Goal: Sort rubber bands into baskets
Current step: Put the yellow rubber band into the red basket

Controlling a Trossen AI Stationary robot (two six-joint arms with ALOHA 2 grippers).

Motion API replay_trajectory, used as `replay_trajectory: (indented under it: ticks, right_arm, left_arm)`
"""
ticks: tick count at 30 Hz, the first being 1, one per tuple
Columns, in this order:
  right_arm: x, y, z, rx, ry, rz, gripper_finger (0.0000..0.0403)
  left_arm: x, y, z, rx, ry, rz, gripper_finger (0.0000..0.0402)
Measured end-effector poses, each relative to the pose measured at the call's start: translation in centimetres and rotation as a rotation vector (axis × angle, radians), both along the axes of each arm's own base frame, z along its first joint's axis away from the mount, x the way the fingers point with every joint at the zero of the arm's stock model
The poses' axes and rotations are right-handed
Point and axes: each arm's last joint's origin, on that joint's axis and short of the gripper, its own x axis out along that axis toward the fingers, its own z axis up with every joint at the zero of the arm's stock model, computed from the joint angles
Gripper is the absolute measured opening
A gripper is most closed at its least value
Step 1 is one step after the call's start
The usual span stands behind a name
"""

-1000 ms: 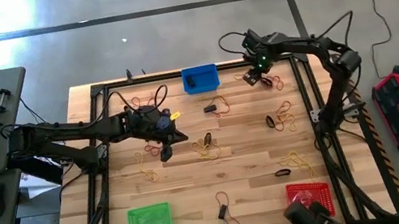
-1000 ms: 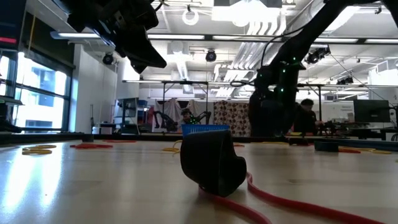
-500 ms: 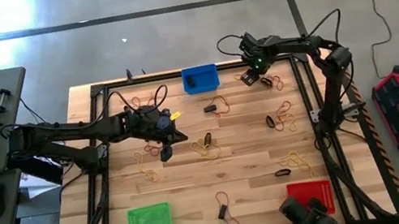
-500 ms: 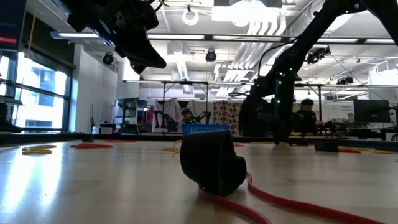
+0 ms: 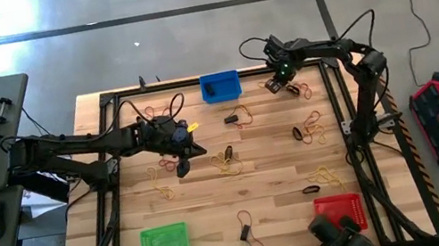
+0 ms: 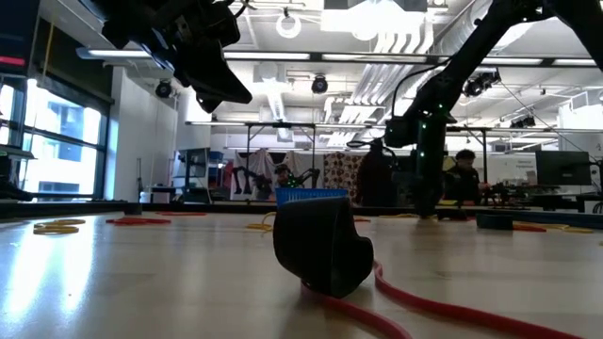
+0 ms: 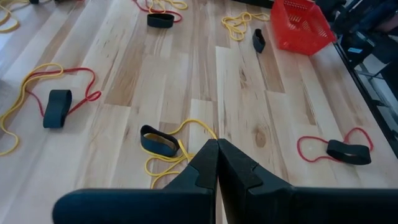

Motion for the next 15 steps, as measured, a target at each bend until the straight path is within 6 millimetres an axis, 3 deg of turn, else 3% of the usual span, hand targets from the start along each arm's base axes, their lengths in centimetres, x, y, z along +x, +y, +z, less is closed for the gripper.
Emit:
replay_trajectory:
  ticks: [8,15]
  right_arm:
    - [0.7,-0.9,2.8,0.033,0.004,0.003,0.0003]
    - [2.4,-1.4,7.5,0.031,-0.043,0.047,0.0001]
  left_arm:
    - [0.0,0.0,0.0,0.000,0.000,-0.001,0.0000]
    - [0.0,0.0,0.0,0.001,-0.001,-0.001,0.0000]
